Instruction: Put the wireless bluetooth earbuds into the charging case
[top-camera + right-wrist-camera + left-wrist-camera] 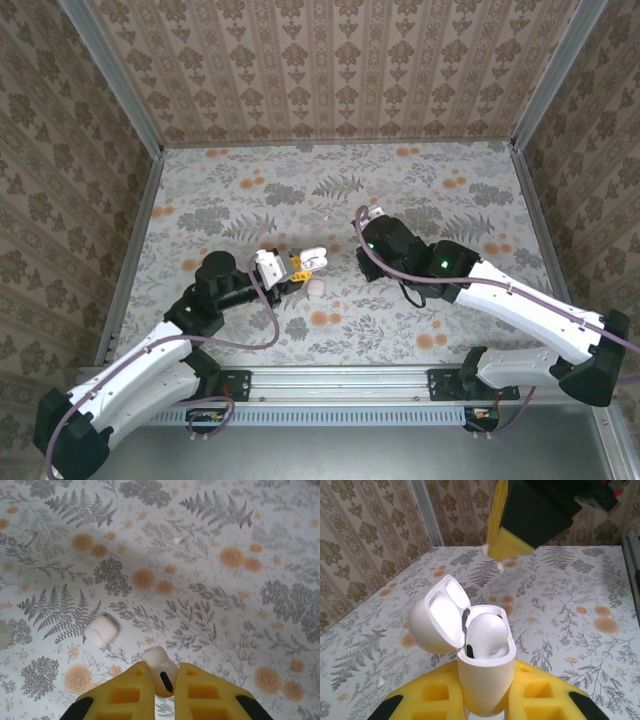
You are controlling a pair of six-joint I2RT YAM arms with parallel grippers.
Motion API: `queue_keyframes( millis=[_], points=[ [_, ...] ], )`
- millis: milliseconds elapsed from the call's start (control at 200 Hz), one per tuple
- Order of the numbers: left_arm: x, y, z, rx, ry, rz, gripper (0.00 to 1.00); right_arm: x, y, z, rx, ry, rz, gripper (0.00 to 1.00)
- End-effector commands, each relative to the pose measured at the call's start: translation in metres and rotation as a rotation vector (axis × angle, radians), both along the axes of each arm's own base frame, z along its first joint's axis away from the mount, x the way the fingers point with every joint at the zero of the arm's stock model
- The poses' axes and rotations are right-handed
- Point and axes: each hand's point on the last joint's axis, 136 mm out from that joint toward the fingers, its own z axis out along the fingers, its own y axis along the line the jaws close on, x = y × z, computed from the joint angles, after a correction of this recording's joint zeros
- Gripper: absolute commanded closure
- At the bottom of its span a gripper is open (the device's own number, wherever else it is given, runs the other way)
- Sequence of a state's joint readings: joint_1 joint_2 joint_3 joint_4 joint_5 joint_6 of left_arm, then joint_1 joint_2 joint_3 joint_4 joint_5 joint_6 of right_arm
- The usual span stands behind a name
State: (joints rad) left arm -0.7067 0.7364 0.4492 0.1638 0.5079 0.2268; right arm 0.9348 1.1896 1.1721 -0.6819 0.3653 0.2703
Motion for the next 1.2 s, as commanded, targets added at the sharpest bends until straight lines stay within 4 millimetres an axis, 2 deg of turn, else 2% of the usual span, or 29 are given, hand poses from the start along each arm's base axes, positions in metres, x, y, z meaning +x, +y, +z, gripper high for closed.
queue_keyframes(
  millis=[0, 290, 665, 975, 1195],
  points=[
    [-0.007, -0.006, 0.025, -0.050, 0.011, -0.046, 1.00, -0.001, 0.010, 0.029, -0.010, -0.116, 0.068, 0.90],
    [-0.010, -0.010, 0.029, -0.057, 0.091, -0.073, 1.00, -0.017, 0.038, 0.049, -0.068, -0.242, 0.210, 0.90],
    [-0.013, -0.015, 0.027, -0.045, 0.146, -0.106, 1.00, -0.027, 0.052, 0.057, -0.141, -0.315, 0.288, 0.90],
    [-0.020, -0.020, 0.034, -0.071, 0.178, -0.165, 1.00, -0.030, 0.061, 0.047, -0.175, -0.317, 0.343, 0.89],
    [-0.022, -0.021, 0.037, -0.086, 0.196, -0.181, 1.00, -0.031, 0.059, 0.043, -0.202, -0.317, 0.365, 0.88]
  ],
)
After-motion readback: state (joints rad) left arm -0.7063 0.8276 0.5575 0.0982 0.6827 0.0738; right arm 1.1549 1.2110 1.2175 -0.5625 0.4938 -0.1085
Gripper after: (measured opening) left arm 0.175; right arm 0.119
